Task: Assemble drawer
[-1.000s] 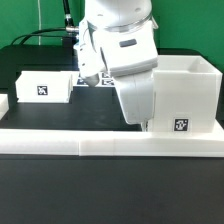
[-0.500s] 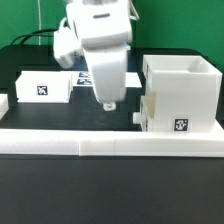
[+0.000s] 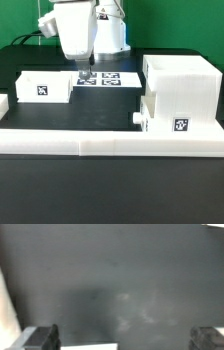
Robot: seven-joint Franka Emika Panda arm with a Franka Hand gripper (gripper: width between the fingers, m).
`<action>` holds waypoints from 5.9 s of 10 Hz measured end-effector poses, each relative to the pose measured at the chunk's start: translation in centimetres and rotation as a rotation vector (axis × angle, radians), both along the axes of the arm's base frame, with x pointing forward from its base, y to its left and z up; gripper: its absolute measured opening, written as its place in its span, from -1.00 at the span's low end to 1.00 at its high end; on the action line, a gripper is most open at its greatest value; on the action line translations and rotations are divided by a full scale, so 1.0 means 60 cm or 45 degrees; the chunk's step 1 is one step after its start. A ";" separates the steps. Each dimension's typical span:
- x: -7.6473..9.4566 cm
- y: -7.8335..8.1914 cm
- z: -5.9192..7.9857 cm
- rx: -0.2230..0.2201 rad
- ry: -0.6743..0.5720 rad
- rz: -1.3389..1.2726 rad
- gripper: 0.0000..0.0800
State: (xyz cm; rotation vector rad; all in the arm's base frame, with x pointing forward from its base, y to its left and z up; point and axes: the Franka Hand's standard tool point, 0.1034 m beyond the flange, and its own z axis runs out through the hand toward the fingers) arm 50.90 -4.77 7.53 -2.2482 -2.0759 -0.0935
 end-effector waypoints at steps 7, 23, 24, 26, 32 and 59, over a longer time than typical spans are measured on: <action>-0.064 -0.075 -0.025 -0.018 -0.005 -0.554 0.62; -0.164 -0.079 -0.074 -0.008 0.064 -1.769 0.62; -0.174 -0.079 -0.087 -0.008 0.045 -1.773 0.62; -0.182 -0.076 -0.110 -0.009 0.036 -1.773 0.62; -0.186 -0.073 -0.117 -0.006 0.017 -1.768 -0.03; -0.035 -0.001 -0.036 -0.066 0.069 -0.230 -0.89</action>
Offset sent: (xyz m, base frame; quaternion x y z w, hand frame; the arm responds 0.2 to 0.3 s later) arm 0.0000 0.0000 0.0000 0.0000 0.0000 0.1938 0.9810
